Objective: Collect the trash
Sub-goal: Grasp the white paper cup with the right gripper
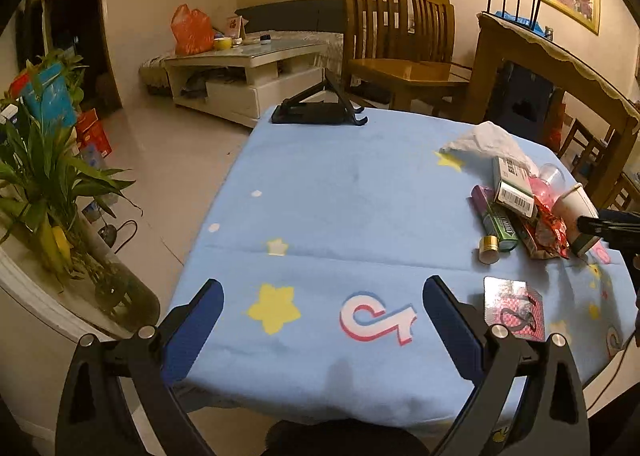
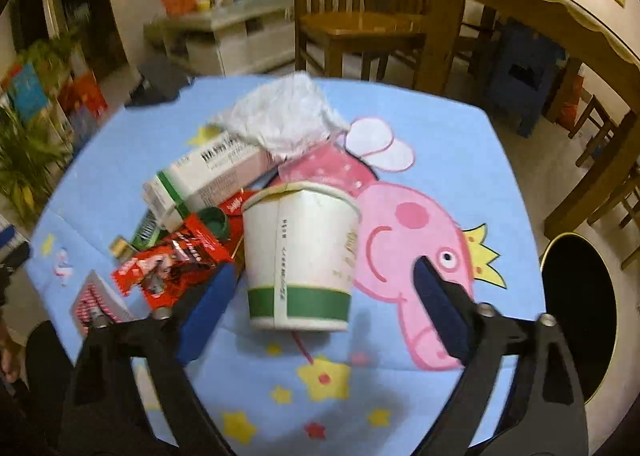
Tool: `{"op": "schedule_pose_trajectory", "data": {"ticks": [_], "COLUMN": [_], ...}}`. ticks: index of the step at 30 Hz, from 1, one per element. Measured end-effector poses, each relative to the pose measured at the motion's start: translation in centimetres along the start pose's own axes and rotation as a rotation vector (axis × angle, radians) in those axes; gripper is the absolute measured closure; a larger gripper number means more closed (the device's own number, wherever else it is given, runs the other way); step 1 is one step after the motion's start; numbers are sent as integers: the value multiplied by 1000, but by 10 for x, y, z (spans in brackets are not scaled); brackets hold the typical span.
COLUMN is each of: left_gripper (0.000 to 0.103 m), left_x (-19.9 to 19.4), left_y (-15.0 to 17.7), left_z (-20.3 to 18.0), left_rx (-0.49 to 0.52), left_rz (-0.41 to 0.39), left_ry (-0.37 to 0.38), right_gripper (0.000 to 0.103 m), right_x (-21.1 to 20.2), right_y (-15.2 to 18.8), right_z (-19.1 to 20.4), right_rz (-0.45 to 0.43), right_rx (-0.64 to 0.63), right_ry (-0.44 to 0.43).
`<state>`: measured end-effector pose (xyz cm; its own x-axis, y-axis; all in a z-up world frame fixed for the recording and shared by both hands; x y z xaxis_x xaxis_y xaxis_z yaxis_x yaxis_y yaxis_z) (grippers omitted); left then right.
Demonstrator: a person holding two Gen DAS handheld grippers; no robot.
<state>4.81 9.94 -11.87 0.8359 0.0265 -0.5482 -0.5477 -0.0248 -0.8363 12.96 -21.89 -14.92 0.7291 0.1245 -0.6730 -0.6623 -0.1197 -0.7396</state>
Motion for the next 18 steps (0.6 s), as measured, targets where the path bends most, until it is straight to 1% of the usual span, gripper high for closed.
{"op": "schedule_pose_trajectory", "data": {"ticks": [1,2,5,8,11,12,14,15,17,18], "left_gripper": [7,7,7,7,7,7,7,7,7,7], "left_x": [-1,-1,3,7,9,10,10,10,9,9], "left_y": [3,6,12,14,18,20,21,21,22,24], "left_z": [2,3,5,-1,-23,-36,-56,-68,-88,-100], "left_rx": [1,2,-2,-7,6,9,18,24,25,22], "left_rz": [1,5,24,41,78,96,119,132,156,173], "left_ry": [2,5,12,49,147,196,256,283,323,335], "right_gripper": [46,45,47,47,47,47,46,47,46,47], "right_x": [4,5,-5,-27,-44,-52,-57,-60,-64,-66], "right_y": [3,7,18,31,55,62,74,75,72,73], "right_z": [2,0,-3,-25,-62,-75,-93,-101,-105,-106], "right_rz": [17,22,-7,-34,-61,-71,-91,-96,-117,-122], "right_rx": [5,7,29,94,199,232,318,352,349,356], "right_ry": [-6,-4,-21,-54,-110,-133,-184,-186,-178,-196]}}
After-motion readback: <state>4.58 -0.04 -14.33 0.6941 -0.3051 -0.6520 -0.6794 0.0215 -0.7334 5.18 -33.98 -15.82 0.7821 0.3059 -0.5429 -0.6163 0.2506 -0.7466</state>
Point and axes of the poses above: each gripper's, at about its wrist camera, not at the fingertips, and x roughly the way its jaws point, z to its left, y to its underside, the point moved 4 cm from there along x, roughly the way its jaws point, and after that the axes turned 13 degrees about -z, right-handed, at the moved point
